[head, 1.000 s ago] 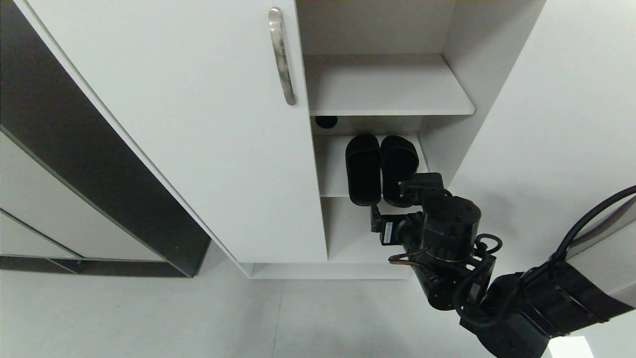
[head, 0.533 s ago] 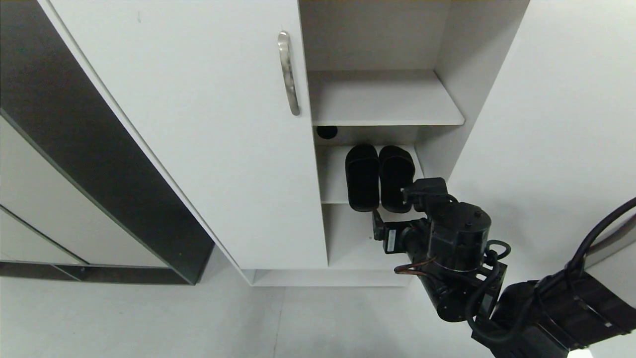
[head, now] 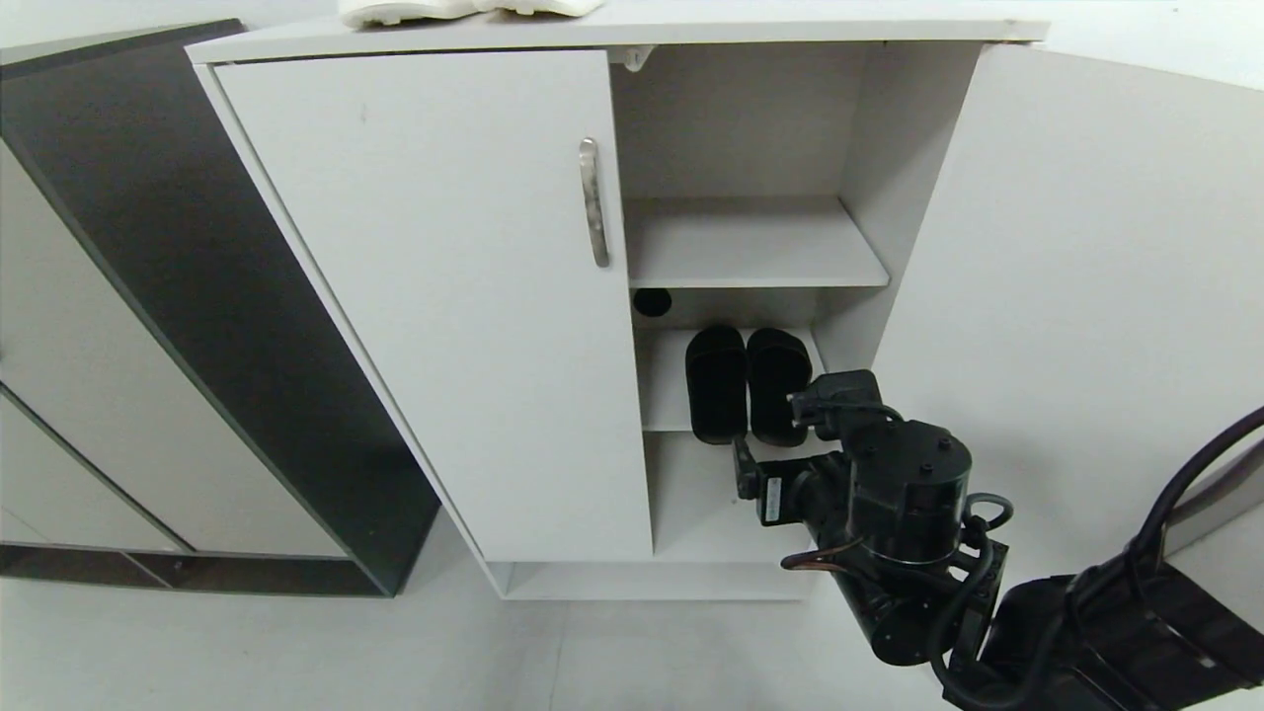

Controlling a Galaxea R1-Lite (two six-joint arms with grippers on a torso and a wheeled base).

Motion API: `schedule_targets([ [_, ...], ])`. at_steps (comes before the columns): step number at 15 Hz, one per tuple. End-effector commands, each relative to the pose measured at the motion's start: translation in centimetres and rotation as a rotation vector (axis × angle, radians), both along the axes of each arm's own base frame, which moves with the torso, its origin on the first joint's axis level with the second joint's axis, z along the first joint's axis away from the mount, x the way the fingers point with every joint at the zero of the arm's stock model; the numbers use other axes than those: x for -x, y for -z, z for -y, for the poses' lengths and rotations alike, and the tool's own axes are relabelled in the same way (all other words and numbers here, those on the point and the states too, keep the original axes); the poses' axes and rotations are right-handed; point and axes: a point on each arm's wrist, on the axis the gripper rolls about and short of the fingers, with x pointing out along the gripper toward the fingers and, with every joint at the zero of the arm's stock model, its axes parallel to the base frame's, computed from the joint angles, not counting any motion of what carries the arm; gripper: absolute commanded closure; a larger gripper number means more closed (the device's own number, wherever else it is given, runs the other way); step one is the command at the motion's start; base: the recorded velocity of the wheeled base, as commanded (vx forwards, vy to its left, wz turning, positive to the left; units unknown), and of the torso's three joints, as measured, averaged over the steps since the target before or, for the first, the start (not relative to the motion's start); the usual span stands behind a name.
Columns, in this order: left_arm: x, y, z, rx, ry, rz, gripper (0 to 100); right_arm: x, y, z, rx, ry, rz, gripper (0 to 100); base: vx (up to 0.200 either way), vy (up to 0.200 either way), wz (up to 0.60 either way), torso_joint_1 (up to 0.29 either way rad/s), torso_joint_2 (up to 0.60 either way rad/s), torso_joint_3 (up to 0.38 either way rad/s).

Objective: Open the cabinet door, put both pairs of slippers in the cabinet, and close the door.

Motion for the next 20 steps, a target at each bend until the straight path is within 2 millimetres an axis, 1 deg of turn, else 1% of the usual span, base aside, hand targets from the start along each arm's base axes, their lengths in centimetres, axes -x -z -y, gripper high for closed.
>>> schedule_targets([
  [1,0.0,0.0,0.0,-0.001,0.0,-0.001,100,0.3,0.2,-0.3,0.007,-0.012,-0.004,0,0.0,0.0,0.0,0.012,0.01,0.159],
  [8,0.0,0.0,0.0,-0.001,0.0,-0.001,100,0.6,1.3,-0.2,0.049,-0.016,-0.029,0,0.0,0.0,0.0,0.0,0.0,0.014],
  [14,0.0,0.0,0.0,-0.001,0.0,-0.001,100,1.1,1.6,0.1,0.073,-0.034,-0.014,0,0.0,0.2,0.0,0.007,0.0,0.006],
  [16,0.0,0.0,0.0,-0.001,0.0,-0.001,100,1.5,2.0,0.5,0.109,-0.064,-0.016,0,0.0,0.2,0.0,0.005,0.0,0.007],
  [20,0.0,0.0,0.0,-0.001,0.0,-0.001,100,1.8,2.4,1.0,0.118,-0.134,0.035,0,0.0,0.2,0.0,0.001,0.0,0.006],
])
